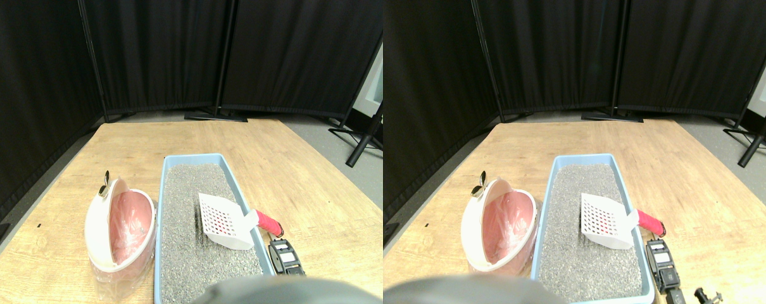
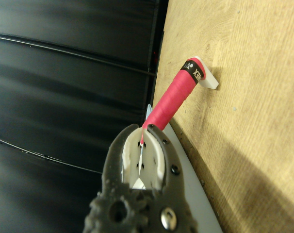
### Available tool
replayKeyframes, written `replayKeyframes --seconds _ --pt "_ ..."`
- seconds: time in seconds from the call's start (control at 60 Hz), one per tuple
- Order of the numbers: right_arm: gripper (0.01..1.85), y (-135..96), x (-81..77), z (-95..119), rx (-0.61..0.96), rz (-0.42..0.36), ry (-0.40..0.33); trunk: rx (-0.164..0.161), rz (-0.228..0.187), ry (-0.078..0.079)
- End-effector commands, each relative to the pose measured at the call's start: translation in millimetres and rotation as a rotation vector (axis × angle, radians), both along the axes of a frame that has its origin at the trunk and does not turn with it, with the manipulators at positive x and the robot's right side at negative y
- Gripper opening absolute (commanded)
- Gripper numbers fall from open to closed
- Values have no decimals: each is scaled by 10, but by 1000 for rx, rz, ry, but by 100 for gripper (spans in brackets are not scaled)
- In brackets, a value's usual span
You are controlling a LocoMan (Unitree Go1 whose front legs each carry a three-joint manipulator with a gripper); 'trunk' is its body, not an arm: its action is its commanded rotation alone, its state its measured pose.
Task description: Scoop (unimanual)
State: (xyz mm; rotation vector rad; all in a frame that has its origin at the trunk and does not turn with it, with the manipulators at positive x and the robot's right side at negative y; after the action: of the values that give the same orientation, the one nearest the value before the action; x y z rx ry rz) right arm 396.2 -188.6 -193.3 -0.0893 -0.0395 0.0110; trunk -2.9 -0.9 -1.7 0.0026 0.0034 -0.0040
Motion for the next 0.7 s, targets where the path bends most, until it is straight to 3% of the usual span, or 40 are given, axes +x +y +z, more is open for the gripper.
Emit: replayKeyframes --seconds 0.017,0.217,0.433,0.7 --pt "41 0 7 73 -12 -7 -40 -1 5 0" --pt "40 -3 6 80 -23 -15 -28 -1 6 1" --pt "38 -26 22 73 -13 11 -74 -1 4 2" --pt "69 -158 135 63 70 33 -107 -4 6 4"
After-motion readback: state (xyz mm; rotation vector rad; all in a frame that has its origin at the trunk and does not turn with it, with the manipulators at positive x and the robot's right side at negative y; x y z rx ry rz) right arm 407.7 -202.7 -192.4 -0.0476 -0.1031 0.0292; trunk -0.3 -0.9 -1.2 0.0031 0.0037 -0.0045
